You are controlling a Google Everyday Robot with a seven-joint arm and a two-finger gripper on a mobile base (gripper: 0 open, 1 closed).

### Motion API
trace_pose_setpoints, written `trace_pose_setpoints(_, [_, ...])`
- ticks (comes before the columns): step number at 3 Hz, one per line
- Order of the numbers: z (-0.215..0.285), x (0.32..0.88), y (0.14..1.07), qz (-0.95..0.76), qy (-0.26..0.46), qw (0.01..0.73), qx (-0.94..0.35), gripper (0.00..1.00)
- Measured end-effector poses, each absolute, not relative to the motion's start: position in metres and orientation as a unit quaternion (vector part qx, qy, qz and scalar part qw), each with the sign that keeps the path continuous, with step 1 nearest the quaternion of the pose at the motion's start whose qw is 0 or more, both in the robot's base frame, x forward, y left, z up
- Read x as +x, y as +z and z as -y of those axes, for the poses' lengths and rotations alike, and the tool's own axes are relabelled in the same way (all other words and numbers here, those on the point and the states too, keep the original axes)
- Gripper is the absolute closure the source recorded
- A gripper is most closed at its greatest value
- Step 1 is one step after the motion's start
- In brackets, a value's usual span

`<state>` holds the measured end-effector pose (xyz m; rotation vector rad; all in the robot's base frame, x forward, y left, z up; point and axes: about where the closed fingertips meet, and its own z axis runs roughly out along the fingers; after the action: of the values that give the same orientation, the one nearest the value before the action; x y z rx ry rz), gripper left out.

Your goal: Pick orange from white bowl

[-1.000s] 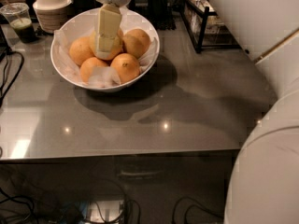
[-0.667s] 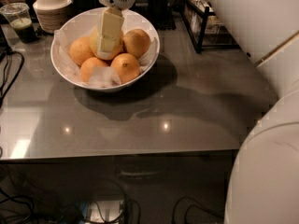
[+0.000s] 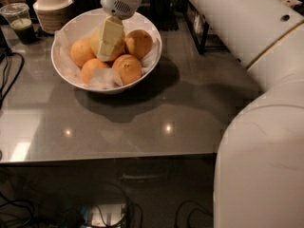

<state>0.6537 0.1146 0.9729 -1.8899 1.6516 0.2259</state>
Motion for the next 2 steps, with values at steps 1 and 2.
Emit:
trace_pose_setpoints(1, [-0.113,0.661,0.960,-0.652,0.085,0.300,-0.692,0.00])
trace_pose_setpoints(2, [-0.107,0.662,0.948,-0.684,0.083,0.294,-0.662,0.00])
